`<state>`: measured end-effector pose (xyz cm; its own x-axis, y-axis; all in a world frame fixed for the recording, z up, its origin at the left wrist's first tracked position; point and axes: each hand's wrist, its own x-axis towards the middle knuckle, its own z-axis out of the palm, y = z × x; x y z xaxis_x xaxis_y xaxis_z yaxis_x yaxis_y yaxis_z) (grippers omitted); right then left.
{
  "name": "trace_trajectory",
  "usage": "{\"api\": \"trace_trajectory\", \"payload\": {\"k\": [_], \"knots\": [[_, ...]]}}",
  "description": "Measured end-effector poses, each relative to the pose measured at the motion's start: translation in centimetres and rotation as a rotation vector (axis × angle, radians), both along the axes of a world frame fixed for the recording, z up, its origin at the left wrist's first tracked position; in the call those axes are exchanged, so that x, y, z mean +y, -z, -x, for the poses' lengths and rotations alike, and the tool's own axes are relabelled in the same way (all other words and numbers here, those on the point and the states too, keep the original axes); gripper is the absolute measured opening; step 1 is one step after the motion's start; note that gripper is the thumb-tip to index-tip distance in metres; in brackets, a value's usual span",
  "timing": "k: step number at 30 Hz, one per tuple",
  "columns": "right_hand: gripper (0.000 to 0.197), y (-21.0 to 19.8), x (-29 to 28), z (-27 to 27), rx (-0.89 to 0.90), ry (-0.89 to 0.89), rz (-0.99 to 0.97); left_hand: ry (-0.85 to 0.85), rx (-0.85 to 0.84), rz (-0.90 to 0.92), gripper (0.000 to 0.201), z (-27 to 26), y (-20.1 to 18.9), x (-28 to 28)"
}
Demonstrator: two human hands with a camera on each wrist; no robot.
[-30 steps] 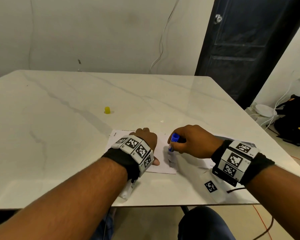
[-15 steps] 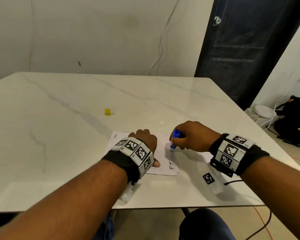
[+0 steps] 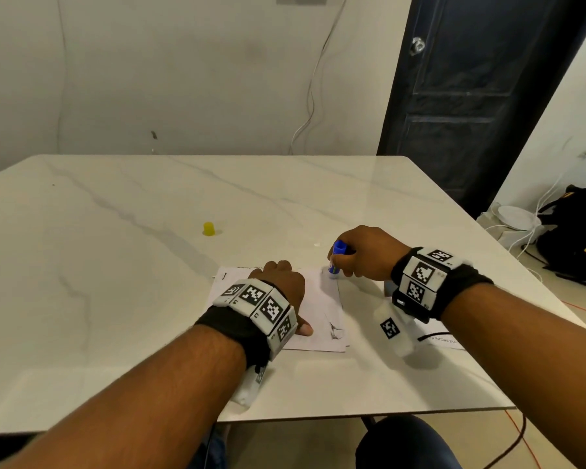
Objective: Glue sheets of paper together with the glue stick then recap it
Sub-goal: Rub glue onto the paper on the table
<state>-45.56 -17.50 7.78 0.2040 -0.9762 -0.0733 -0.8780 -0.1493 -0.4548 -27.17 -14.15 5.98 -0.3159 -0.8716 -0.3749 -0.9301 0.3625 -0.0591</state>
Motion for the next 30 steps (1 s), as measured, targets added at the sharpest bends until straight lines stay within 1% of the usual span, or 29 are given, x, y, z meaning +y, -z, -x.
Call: {"api": "trace_trajectory", "payload": {"k": [2, 6, 8, 10, 12, 13, 14, 16, 18, 20, 22, 24, 27, 30], "knots": [[0.018, 0.0, 0.4, 0.4, -0.11, 0.04, 0.006, 0.004, 0.005, 0.004, 0.079, 0.0, -0.1, 0.1], [0.015, -0.5, 2.6, 1.5, -0.365, 0.119, 0.11, 0.072, 0.037, 0.037, 0.085, -0.5, -0.1, 0.3], [0.015, -0.6, 4.2, 2.2, -0.51, 0.141, 0.127, 0.169, 0.05, 0.02, 0.092, -1.1, -0.2, 0.1], [0.015, -0.5, 5.9, 2.8, -0.681, 0.165, 0.092, 0.283, 0.011, -0.01, 0.1, -1.8, -0.9, -0.2], [0.016, -0.2, 7.5, 3.3, -0.796, 0.186, 0.046, 0.376, -0.052, -0.05, 0.101, -2.4, -2.0, -0.4], [0.017, -0.1, 8.2, 3.5, -0.828, 0.196, 0.035, 0.401, -0.064, -0.081, 0.098, -2.6, -2.5, -0.4], [0.018, 0.1, 8.8, 3.7, -0.845, 0.202, 0.03, 0.416, -0.053, -0.113, 0.093, -2.8, -2.9, -0.3], [0.018, 0.3, 9.7, 3.9, -0.852, 0.202, 0.028, 0.437, 0.023, -0.135, 0.083, -3.2, -3.6, 0.1], [0.018, 0.3, 10.2, 4.0, -0.853, 0.192, 0.025, 0.405, 0.124, -0.075, 0.076, -3.5, -3.5, 0.4], [0.016, 0.1, 10.2, 3.9, -0.837, 0.173, 0.022, 0.267, 0.201, 0.01, 0.074, -3.5, -3.1, 0.5], [0.014, -0.2, 9.9, 3.6, -0.79, 0.147, 0.024, 0.143, 0.196, 0.06, 0.07, -2.9, -2.7, 0.7], [0.013, -0.4, 9.4, 3.2, -0.734, 0.126, 0.04, 0.102, 0.191, 0.036, 0.064, -2.3, -2.0, 1.0], [0.013, -0.7, 8.6, 2.7, -0.622, 0.09, 0.063, 0.062, 0.316, -0.035, 0.062, -2.2, -1.2, 1.5], [0.011, -0.8, 7.8, 2.1, -0.553, 0.059, 0.052, 0.05, 0.406, -0.069, 0.063, -2.6, -1.1, 1.5]]}}
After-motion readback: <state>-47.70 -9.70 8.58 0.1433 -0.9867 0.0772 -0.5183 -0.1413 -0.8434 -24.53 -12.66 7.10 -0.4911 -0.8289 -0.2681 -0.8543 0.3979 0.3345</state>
